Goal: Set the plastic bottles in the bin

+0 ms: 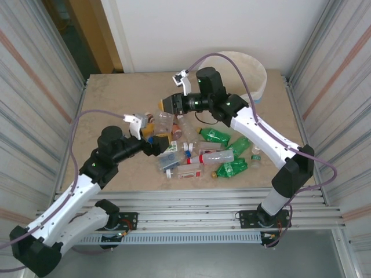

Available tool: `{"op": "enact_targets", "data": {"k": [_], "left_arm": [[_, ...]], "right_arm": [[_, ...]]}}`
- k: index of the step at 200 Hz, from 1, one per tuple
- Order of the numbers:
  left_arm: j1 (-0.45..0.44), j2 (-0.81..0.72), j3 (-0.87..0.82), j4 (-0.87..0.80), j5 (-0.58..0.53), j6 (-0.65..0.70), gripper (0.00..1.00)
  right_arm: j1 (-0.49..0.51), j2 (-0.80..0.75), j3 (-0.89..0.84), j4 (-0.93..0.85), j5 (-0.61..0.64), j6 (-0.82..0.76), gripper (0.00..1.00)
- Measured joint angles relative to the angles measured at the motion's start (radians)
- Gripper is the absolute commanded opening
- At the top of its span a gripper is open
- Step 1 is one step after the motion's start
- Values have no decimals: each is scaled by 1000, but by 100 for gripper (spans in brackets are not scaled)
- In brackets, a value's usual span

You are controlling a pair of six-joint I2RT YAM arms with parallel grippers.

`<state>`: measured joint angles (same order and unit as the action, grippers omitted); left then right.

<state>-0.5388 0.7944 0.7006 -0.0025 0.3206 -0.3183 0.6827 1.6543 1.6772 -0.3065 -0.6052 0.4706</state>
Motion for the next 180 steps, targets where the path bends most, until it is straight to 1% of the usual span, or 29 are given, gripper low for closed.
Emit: {"op": "enact_targets", "data": {"k": [27,75,96,135,155,180], "left_arm": [[0,-65,-25,-2,-35,0,99],[0,-179,-60,-47,-148,0,99],[0,-221,-90,-53,-190,0,99],[0,-270,-116,-76,-256,0,99],[0,-284,-117,-91,-283,0,99],[0,-296,-118,-106,-305,-1,99]], "right_arm": [[-39,-10,53,-51,37,-43,3],[-138,-68,179,-114,121,-128,0],[-204,-100,227,-114,166,-151,0],[-369,-113,286,-117,215,-163,0],[-443,-85,327,-130,225,-163,0],[-504,-19,390,-166,242,-165,0]]}}
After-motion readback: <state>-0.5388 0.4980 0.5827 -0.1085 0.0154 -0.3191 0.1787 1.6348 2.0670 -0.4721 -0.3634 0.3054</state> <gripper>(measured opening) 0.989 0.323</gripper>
